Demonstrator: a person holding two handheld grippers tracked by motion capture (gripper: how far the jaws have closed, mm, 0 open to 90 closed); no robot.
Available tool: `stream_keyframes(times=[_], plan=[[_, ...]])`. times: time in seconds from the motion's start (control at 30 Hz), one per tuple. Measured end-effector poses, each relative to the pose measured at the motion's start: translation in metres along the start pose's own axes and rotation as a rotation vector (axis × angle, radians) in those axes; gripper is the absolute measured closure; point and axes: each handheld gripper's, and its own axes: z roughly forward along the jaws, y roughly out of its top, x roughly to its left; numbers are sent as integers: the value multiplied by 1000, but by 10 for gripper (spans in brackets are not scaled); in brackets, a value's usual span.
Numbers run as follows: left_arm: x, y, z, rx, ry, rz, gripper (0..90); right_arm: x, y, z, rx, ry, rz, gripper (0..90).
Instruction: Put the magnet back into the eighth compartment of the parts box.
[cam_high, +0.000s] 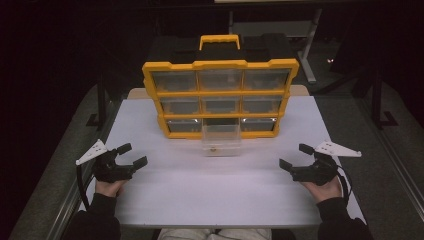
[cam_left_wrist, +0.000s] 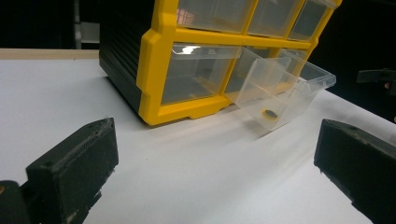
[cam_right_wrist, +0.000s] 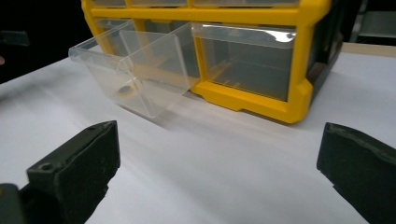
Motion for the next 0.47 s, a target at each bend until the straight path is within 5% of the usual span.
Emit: stream_keyframes(times=[0.47], plan=[[0,0,0,6,-5,2,0,-13,-13,-16,-48,-56,39,0]])
